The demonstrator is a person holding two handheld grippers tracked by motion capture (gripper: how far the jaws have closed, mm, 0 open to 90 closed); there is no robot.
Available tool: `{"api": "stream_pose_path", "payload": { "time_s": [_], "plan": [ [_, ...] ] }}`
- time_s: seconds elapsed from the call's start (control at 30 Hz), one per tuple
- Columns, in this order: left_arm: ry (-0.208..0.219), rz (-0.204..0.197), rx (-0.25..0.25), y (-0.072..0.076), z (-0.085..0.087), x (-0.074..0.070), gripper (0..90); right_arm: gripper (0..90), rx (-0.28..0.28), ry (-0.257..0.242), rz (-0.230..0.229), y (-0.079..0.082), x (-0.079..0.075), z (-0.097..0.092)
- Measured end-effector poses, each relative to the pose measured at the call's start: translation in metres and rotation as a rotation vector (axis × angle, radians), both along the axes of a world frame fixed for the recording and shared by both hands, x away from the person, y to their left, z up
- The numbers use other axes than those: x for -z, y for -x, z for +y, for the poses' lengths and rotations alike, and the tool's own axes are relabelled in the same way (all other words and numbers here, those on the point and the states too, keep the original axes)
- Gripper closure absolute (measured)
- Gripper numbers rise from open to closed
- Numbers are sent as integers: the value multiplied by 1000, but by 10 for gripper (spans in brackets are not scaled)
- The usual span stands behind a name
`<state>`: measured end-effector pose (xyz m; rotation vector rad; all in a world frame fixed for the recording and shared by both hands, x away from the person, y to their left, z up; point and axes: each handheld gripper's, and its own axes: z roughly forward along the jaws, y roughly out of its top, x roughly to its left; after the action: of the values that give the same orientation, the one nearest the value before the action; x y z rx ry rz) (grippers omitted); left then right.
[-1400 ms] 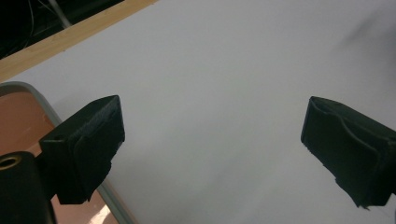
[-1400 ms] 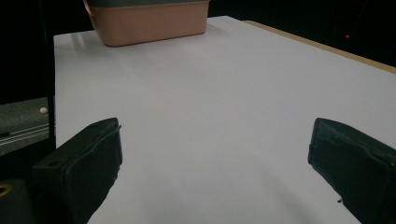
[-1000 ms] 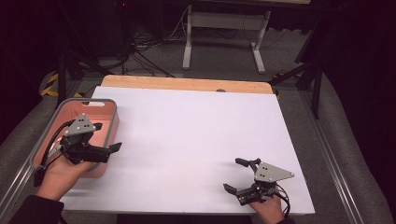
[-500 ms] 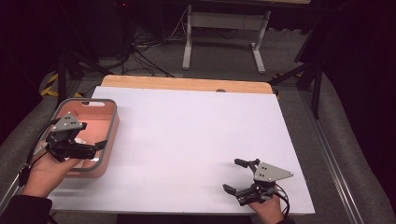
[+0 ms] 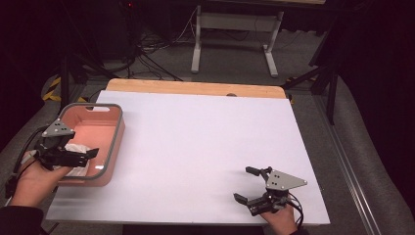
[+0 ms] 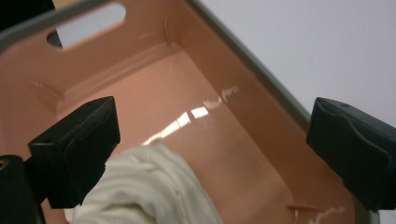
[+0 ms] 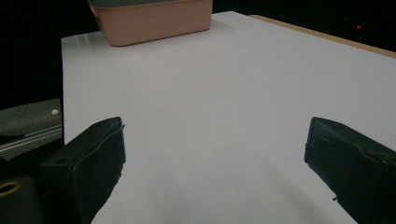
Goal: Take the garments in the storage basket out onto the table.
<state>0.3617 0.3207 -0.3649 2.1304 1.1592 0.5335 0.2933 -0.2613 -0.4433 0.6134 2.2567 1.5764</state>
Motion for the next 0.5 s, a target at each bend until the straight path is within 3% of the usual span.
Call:
{"api": "stream_pose_path", "payload": {
  "time_s": [0.1,0.3,0.5],
  "plan": [
    [-1,33,-16,-1,8,5,21,52,-10,-2,2,0,0,0],
    [-19,60,-59,-4,19,12,22,52,-26,2,5,0,1,2],
    [-45,58,-81,-7,27,21,26,52,-30,3,7,0,1,2]
  ]
}}
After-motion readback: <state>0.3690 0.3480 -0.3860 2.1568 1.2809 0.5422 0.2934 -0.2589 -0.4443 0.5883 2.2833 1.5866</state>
